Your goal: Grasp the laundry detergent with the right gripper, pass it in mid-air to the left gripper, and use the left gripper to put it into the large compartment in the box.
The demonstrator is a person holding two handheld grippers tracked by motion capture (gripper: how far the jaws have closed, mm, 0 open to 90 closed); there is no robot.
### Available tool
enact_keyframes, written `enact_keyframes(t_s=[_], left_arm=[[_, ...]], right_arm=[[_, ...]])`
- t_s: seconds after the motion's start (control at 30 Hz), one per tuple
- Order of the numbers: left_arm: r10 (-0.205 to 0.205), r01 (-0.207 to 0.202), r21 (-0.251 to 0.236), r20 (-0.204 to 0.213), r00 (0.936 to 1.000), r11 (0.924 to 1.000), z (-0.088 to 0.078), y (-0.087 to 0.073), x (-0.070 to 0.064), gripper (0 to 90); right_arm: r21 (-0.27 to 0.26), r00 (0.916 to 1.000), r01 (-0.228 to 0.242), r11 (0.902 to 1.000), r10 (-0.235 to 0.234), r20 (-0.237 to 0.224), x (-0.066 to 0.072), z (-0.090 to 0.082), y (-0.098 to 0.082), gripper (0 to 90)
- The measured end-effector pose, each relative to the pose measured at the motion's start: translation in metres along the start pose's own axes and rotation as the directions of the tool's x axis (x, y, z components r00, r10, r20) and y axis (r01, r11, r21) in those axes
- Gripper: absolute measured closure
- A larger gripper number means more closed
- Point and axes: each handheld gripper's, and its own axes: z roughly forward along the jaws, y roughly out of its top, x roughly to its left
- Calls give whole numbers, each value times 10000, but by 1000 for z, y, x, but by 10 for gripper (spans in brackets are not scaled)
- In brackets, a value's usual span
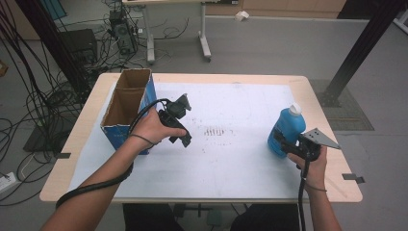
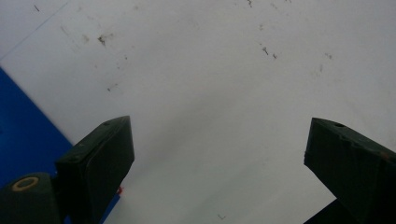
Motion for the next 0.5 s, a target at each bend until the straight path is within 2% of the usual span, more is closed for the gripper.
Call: enact_keyframes(t_s=[0.07, 0.3, 0.4, 0.5], left_arm=[[446, -446, 41, -27, 9990, 9990, -4, 0, -2, 87], [1429, -1428, -74, 134, 9896, 9897, -20, 2, -10, 87], [1888, -1887, -76, 72, 9820, 9820, -26, 4, -15, 87], [2374, -2374, 6, 14, 9714, 9714, -35, 6, -20, 87]], right_arm=[[23, 9999, 64, 10000, -64, -151, -1, -1, 3, 443], [-17, 9945, 202, 9998, -203, -1030, 0, -1, 17, 443], [-127, 9894, 149, 9998, -165, -1440, 2, 0, 25, 443], [-188, 9824, 193, 9996, -224, -1853, 4, 1, 33, 443]])
